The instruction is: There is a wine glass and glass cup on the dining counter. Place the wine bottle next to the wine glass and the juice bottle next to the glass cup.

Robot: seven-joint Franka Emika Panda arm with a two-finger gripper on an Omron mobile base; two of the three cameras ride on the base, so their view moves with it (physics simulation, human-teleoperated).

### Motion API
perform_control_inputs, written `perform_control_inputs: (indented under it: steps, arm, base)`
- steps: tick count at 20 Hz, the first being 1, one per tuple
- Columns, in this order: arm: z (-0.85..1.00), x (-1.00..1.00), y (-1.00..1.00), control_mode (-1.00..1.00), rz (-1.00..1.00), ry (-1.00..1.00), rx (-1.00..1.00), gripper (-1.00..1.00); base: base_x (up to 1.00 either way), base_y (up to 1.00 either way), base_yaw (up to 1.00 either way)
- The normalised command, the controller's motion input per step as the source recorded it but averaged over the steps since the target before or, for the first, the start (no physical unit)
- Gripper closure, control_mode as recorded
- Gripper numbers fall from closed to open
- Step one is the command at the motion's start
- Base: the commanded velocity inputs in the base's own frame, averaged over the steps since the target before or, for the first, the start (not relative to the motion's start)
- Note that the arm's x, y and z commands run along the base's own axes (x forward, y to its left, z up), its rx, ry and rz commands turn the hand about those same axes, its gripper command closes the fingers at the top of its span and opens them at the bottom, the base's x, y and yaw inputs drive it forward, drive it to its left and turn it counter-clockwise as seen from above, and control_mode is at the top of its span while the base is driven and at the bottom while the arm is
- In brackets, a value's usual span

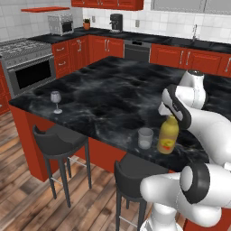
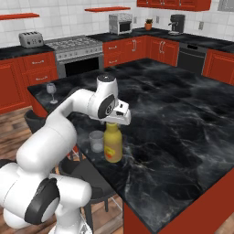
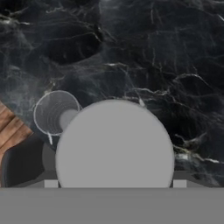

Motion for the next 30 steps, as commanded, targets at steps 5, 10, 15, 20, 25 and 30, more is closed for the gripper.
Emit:
perform_control_inputs:
  steps: [5, 10, 15, 20, 25, 30]
  arm:
    - [0.00, -0.01, 0.00, -1.00, 0.00, 0.00, 0.00, -1.00]
    - [0.05, 0.00, 0.02, -1.00, 0.00, -0.01, 0.00, -1.00]
    - [0.13, -0.04, 0.04, -1.00, 0.00, -0.03, 0.00, -1.00]
    - [0.16, -0.27, 0.03, -1.00, 0.00, -0.05, -0.02, -1.00]
    - [0.06, -0.44, 0.03, -1.00, 0.00, -0.04, -0.01, -1.00]
    - [0.00, -0.49, 0.01, -1.00, 0.00, -0.09, -0.04, -1.00]
  base:
    - [0.00, 0.00, 0.00]
    - [0.00, 0.00, 0.00]
    - [0.00, 0.00, 0.00]
    - [0.00, 0.00, 0.00]
    - [0.00, 0.00, 0.00]
    - [0.00, 0.00, 0.00]
